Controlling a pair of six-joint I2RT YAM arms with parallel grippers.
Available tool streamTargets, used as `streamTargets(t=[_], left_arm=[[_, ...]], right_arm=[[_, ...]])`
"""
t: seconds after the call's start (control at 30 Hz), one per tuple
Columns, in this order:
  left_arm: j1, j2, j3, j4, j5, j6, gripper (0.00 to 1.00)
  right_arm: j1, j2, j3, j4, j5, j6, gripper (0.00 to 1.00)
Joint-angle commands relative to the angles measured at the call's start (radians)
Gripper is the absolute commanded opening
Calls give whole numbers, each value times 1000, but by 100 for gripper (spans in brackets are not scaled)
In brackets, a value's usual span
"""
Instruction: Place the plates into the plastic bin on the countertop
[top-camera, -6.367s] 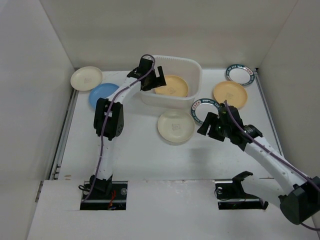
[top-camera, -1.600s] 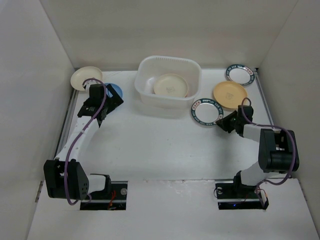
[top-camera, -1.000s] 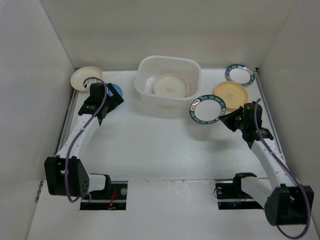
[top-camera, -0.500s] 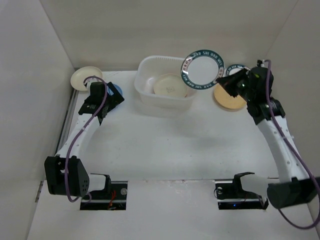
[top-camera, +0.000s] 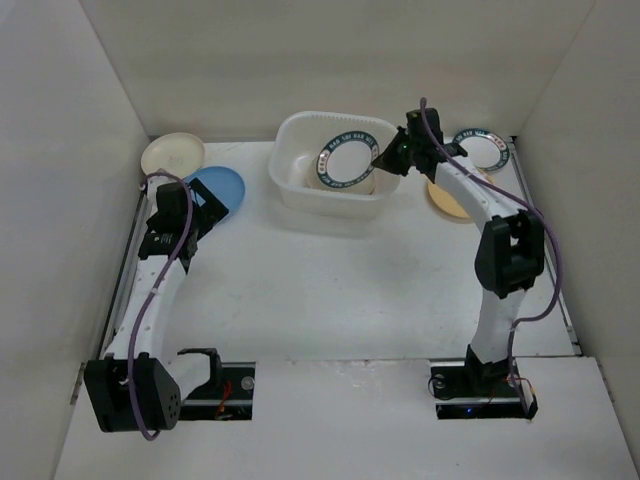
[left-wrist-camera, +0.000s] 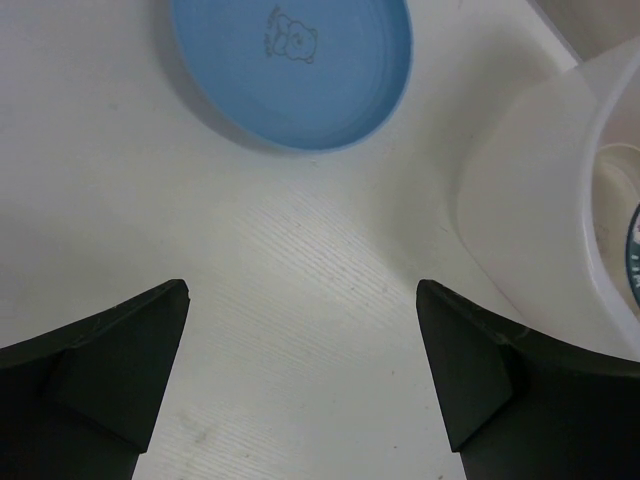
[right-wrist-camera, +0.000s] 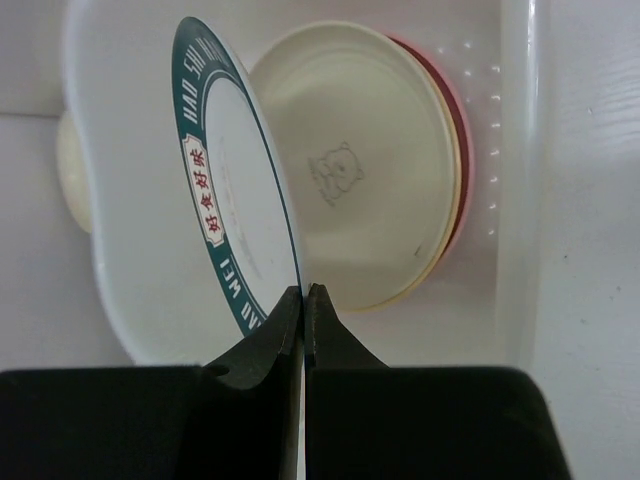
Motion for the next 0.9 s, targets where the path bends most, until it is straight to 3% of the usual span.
streamTargets(t=[0.0, 0.13, 0.23, 0.3, 0.43, 0.63, 0.87], left_arm=[[38, -26, -29, -8, 16, -17, 100], [55, -25, -52, 2, 13, -37, 100], [71, 3, -58, 18, 13, -63, 100], [85, 29, -64, 47, 12, -89, 100], [118, 84, -72, 102, 1, -163, 100], [181, 242, -77, 199, -1, -243, 99], [215, 451, -9, 268, -5, -266, 92]], right_arm=[[5, 31, 100, 25, -7, -38, 0], [17, 86, 135, -1, 2, -70, 10], [24, 95, 141, -7, 22, -88, 39], [27, 91, 141, -7, 26, -105, 53], [45, 22, 125, -4, 29, -145, 70], [97, -171, 62, 1, 30, -210, 79], [148, -466, -234, 97, 4, -231, 78]])
